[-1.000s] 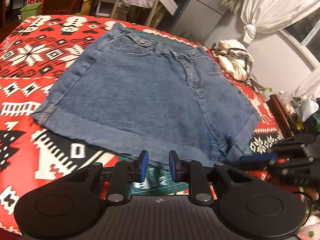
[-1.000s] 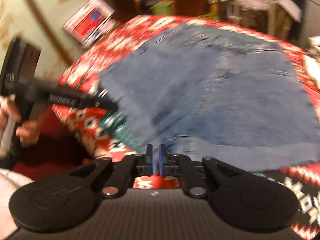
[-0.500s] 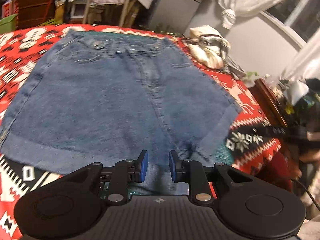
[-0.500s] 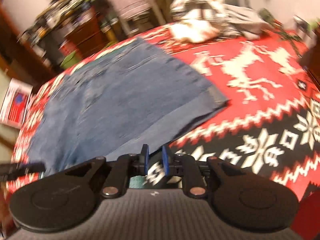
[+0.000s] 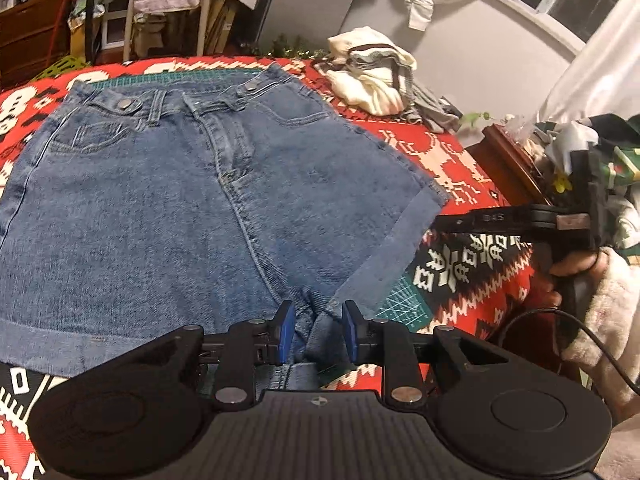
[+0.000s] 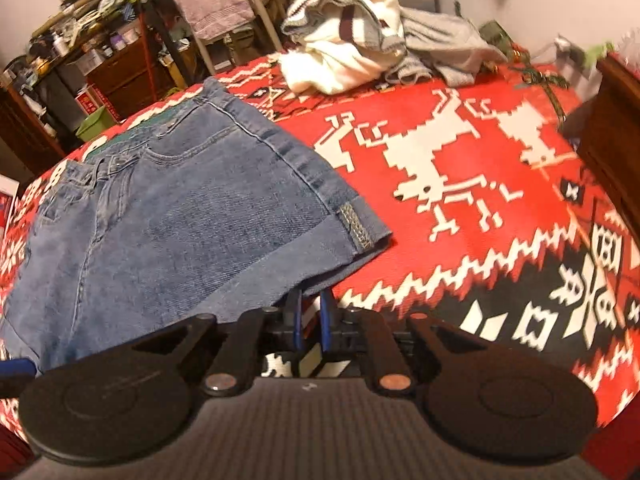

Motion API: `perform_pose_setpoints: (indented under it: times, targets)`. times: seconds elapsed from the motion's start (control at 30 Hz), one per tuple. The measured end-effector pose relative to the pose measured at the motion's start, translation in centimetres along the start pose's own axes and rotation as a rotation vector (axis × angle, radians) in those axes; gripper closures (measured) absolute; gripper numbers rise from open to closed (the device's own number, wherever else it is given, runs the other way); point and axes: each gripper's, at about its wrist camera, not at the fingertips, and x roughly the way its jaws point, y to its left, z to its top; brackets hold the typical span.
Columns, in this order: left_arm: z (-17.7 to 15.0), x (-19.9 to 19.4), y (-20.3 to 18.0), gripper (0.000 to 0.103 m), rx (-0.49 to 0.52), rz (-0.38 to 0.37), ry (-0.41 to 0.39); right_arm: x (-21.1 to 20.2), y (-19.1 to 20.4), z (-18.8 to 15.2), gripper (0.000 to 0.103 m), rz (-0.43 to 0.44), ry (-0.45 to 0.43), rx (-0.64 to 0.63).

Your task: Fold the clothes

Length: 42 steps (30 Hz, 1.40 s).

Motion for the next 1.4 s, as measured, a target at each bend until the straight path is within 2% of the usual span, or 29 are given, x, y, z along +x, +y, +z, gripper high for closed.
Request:
perform_pose_setpoints:
  times: [0.1,0.17,0.33,0.37,0.4,0.43,0.5,0.53,0.6,0.73,0.87,0.97,1.03,1.2,1.3,1.37,1.4]
  targets:
    - [0.2,-0.3,-1.0,0.072,0.041,-0.027,0.010,0.2,-0.8,0.2,0.089,0.026,0.003,0.082]
    - [0.1,-0.3,-1.9,0.064,0.085,-0.041,0.024,0.3,-1.3,0.3,0.085,0.044,0.006,0.137]
    - [-0.5,1.7,-3.0,0.062,0.143,-0.001,0.072,0.6,-2.3,0.8,0.085,0.081,0.007,0.256]
    - [-0.6,2.1,-3.2,0.062,0.147,0.008,0.075,0.7,-2.3,0.8,0.085,0.084,0.005,0.266]
    - [-0.6,2.5,-3.3,0.062,0.152,0.021,0.080,0.7,-2.4,0.9,0.095,0.085,0.004,0.273]
    - [-0.5,2.8,-3.5,0.064,0.159,0.028,0.083,0.8,-2.4,0.8,0.102,0.084,0.005,0.281]
    - [-0.5,3.3,-3.8,0.071,0.175,0.050,0.089,0.7,-2.6,0.8,0.103,0.075,-0.002,0.296]
    - [-0.6,3.5,-3.9,0.087,0.185,0.073,0.094,0.5,-2.7,0.7,0.103,0.069,-0.008,0.303]
    - [-0.7,3.4,-3.9,0.092,0.201,0.111,0.095,-0.1,-3.2,0.6,0.103,0.049,-0.029,0.323]
    - [-1.1,2.0,-3.3,0.097,0.191,0.106,0.096,-1.1,-5.3,0.3,0.103,0.064,-0.039,0.405]
    - [-1.4,1.5,-2.7,0.098,0.152,0.102,0.101,-0.5,-6.1,-0.6,0.103,0.180,0.033,0.470]
    - [-0.8,1.0,-2.3,0.098,0.099,0.071,0.071,0.2,-5.9,-1.4,0.102,0.272,0.085,0.537]
    - [-0.3,0.7,-2.0,0.098,0.058,0.048,0.050,0.7,-5.3,-1.9,0.097,0.302,0.112,0.566]
    - [0.6,0.2,-1.0,0.098,-0.056,-0.001,0.009,1.6,-3.5,-3.3,0.095,0.352,0.205,0.596]
    - [0.9,-0.2,-0.4,0.098,-0.119,-0.038,-0.014,2.1,-2.2,-3.6,0.092,0.369,0.227,0.594]
    - [1.0,-0.6,-0.2,0.098,-0.145,-0.059,-0.024,2.4,-1.4,-3.7,0.088,0.390,0.238,0.604]
    - [1.1,-0.8,-0.2,0.098,-0.150,-0.064,-0.029,2.6,-1.1,-3.8,0.080,0.399,0.240,0.610]
